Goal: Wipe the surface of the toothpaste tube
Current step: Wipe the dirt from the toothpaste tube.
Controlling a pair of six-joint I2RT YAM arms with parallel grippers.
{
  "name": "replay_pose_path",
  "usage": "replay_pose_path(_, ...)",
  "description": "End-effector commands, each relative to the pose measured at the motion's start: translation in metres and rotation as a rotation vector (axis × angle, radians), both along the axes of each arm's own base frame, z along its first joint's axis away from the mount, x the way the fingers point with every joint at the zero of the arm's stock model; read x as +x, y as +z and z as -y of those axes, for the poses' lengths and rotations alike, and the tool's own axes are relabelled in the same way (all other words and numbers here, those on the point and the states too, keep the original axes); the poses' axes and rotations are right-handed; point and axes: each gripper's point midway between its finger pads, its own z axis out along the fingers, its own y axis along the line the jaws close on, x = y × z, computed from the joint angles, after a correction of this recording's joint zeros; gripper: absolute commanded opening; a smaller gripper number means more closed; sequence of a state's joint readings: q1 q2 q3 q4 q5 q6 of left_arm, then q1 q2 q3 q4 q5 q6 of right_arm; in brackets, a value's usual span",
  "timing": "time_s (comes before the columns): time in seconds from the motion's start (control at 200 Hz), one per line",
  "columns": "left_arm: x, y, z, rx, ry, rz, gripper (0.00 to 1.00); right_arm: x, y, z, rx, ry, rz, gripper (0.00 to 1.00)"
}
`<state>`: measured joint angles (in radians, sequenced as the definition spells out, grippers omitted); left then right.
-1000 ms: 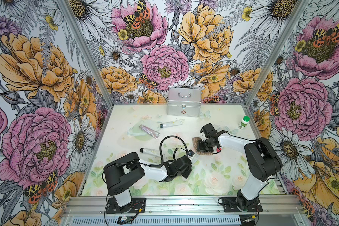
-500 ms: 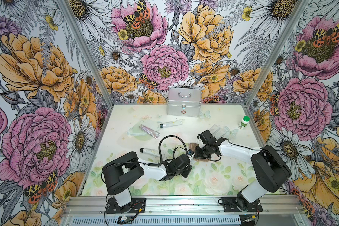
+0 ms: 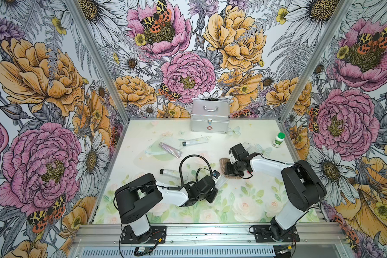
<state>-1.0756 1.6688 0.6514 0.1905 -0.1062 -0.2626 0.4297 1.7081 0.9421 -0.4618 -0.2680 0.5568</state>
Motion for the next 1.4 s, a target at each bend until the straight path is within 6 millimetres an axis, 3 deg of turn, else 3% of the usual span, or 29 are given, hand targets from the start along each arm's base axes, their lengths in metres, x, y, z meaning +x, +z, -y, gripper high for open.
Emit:
replay_pose_path(0.0, -0.003, -0.012, -0.021, 0.062, 0.024, -0.030, 0.25, -0.025, -0.026, 0.028, -0.148, 0.002, -0.107, 0.00)
replay_pose_path(0.145, -0.001, -0.014, -0.020, 0.062, 0.025, -0.034, 0.25, -0.038, -0.016, 0.013, -0.110, 0.031, -0.102, 0.00)
replay_pose_path(0.36, 0.002, -0.013, -0.021, 0.060, 0.030, -0.033, 0.26, -0.074, -0.008, -0.018, -0.069, 0.095, -0.110, 0.00)
replay_pose_path(0.555, 0.003, -0.012, -0.020, 0.053, 0.032, -0.036, 0.26, -0.088, -0.003, -0.031, -0.044, 0.112, -0.106, 0.00)
replay_pose_path(0.711, 0.005, -0.010, -0.020, 0.044, 0.031, -0.040, 0.26, -0.084, -0.014, -0.019, -0.091, 0.108, -0.111, 0.00)
replay_pose_path(0.916, 0.005, -0.007, -0.026, 0.039, 0.046, -0.038, 0.26, -0.070, -0.036, 0.023, -0.185, 0.050, -0.136, 0.00)
replay_pose_path(1.096, 0.006, -0.004, -0.034, 0.037, 0.066, -0.033, 0.27, -0.061, -0.034, 0.052, -0.195, -0.004, -0.133, 0.00)
replay_pose_path(1.191, 0.006, -0.005, -0.038, 0.040, 0.079, -0.034, 0.27, -0.059, -0.026, 0.055, -0.165, -0.018, -0.117, 0.00)
replay_pose_path(1.396, 0.011, -0.011, -0.044, 0.059, 0.106, -0.045, 0.27, -0.070, -0.009, 0.039, -0.057, 0.008, -0.114, 0.00)
